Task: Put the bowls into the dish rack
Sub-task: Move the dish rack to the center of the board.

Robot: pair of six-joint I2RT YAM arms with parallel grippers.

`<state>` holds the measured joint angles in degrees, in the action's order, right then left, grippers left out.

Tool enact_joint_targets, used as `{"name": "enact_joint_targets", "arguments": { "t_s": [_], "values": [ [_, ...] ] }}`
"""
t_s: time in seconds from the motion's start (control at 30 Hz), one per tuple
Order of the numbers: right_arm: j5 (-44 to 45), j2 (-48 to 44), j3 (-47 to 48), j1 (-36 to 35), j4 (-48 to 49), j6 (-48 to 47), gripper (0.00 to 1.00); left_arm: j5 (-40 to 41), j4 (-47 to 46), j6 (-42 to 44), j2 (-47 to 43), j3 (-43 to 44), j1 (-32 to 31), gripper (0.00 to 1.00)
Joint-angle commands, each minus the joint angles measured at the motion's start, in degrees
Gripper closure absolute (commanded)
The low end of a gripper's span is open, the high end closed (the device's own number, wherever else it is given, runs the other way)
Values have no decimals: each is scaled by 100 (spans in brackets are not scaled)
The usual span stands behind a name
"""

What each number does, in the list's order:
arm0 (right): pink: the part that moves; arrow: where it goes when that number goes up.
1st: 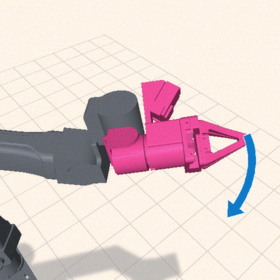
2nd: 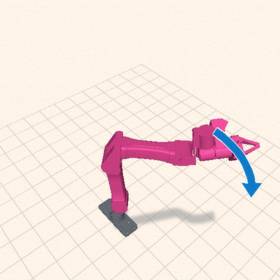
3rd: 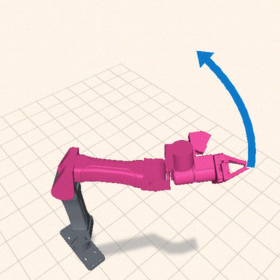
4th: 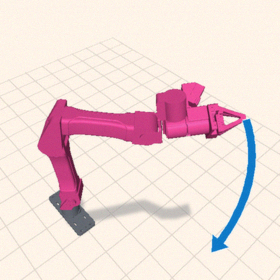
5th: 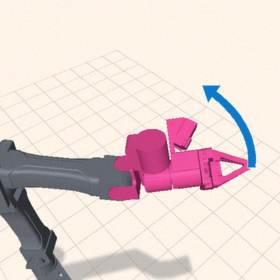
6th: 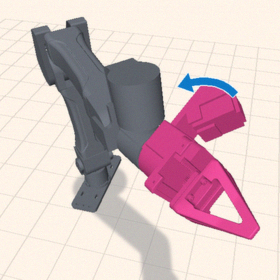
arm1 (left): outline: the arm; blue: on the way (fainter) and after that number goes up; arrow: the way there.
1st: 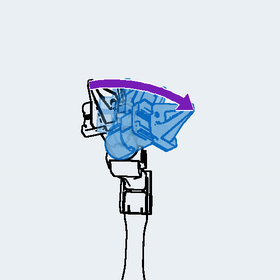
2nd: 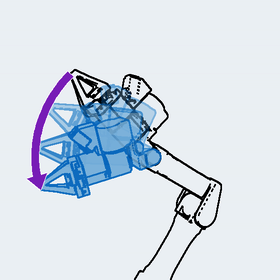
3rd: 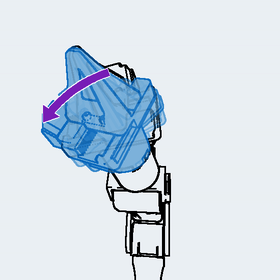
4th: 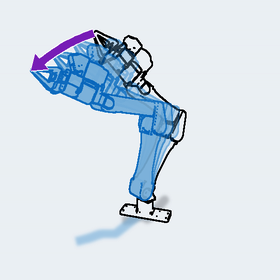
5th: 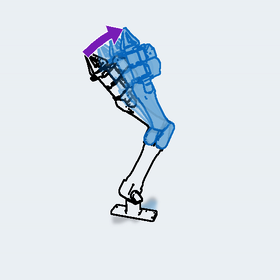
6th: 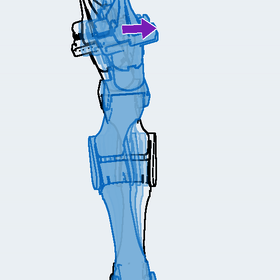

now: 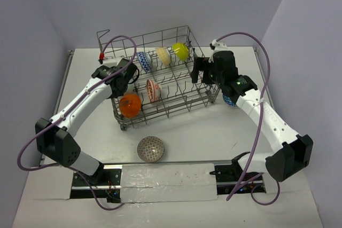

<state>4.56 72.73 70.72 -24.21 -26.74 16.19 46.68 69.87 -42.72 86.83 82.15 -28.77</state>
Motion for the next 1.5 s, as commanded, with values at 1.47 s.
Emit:
{"name": "enact_joint_targets", "arguments": {
  "t_s": [1.47],
  "values": [
    [-122,2413,1102,1366,-165,-318,31,-1090,-3717,1670,-2161,-1254,250,34]
  ]
}}
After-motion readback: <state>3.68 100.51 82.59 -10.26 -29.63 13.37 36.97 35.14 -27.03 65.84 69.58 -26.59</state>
